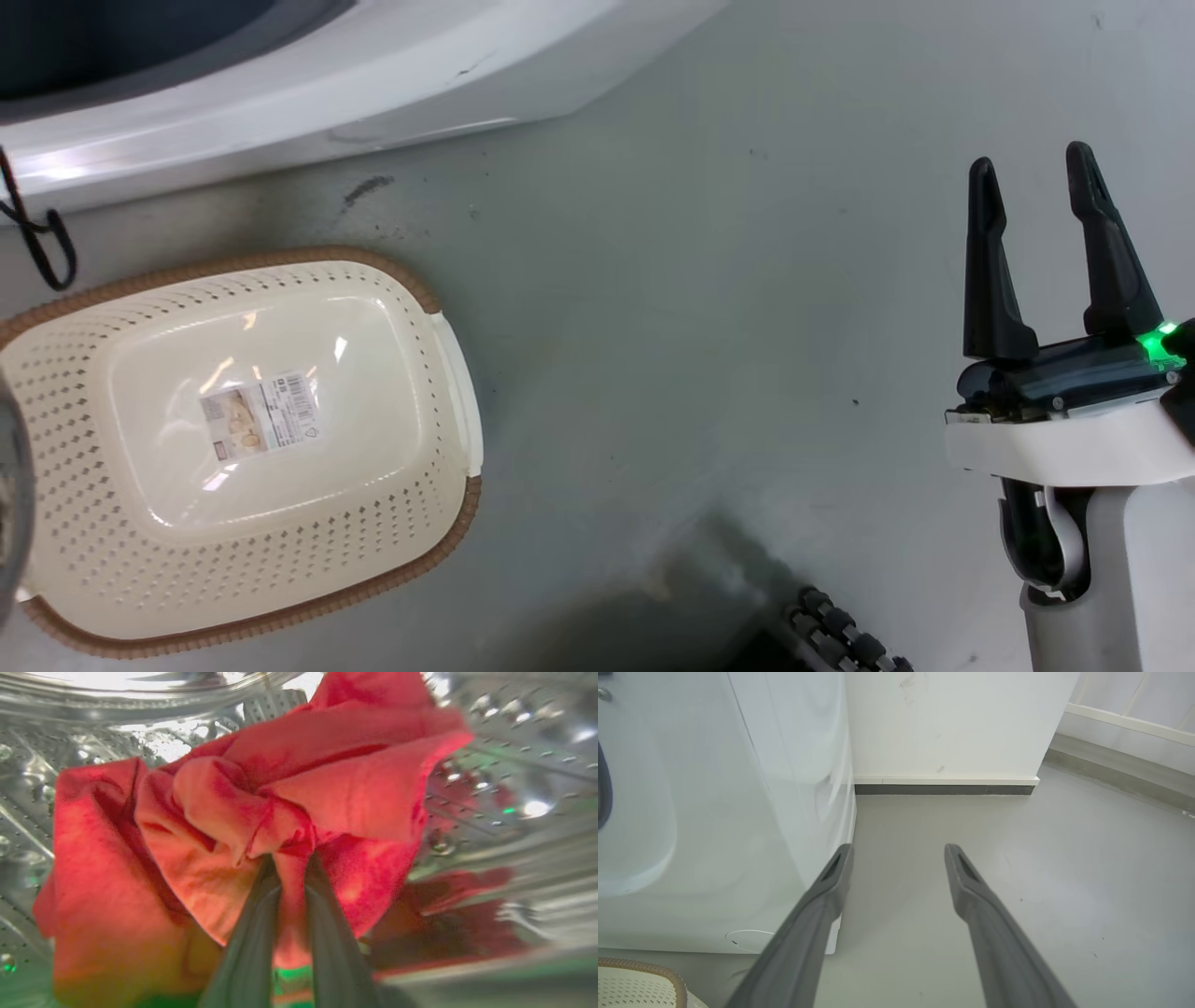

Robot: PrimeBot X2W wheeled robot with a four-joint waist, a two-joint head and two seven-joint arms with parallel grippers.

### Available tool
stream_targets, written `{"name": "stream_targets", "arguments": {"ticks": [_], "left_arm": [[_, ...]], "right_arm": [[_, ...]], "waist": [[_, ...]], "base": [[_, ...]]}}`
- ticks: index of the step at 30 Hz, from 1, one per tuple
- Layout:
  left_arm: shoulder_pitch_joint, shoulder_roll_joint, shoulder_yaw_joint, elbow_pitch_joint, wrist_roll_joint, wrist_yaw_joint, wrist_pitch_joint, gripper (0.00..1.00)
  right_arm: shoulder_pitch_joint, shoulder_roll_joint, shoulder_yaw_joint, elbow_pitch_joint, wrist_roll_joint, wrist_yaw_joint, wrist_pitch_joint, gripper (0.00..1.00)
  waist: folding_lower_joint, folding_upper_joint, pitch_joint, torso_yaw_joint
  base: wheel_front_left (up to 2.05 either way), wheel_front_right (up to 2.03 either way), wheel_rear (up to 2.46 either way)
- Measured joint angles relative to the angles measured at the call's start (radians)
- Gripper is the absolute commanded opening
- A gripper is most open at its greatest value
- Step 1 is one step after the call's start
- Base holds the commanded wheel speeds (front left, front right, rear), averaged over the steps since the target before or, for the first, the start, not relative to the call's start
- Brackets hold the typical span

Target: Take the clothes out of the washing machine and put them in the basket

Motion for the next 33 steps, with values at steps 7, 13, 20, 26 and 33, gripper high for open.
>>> {"name": "stream_targets", "arguments": {"ticks": [7, 13, 20, 26, 33], "left_arm": [[0.12, -0.039, 0.001, -0.004, -0.052, -0.005, -0.158, 0.0], [0.236, -0.085, -0.036, -0.015, -0.099, -0.006, -0.27, 0.0], [0.376, -0.12, -0.091, -0.045, -0.157, -0.006, -0.386, 0.0], [0.509, -0.137, -0.141, -0.108, -0.198, -0.006, -0.44, 0.0], [0.653, -0.135, -0.169, -0.257, -0.234, -0.006, -0.457, 0.0]], "right_arm": [[0.016, 0.0, -0.01, 0.006, -0.039, 0.0, 0.0, 1.0], [0.048, 0.0, -0.004, 0.018, -0.081, 0.0, 0.0, 1.0], [0.096, 0.001, -0.007, 0.037, -0.109, 0.0, 0.0, 1.0], [0.148, 0.001, -0.014, 0.054, -0.134, 0.0, 0.0, 1.0], [0.211, 0.0, -0.016, 0.072, -0.151, 0.0, 0.0, 1.0]], "waist": [[0.0, 0.0, -0.085, 0.041], [-0.0001, 0.0, -0.174, 0.087], [-0.0002, 0.0, -0.279, 0.14], [-0.0003, 0.0001, -0.373, 0.178], [-0.0004, 0.0, -0.485, 0.225]], "base": [[0.0, 0.0, 0.0], [0.0, 0.0, 0.0], [0.0, 0.0, 0.0], [0.0, 0.0, 0.0], [0.0, 0.0, 0.0]]}}
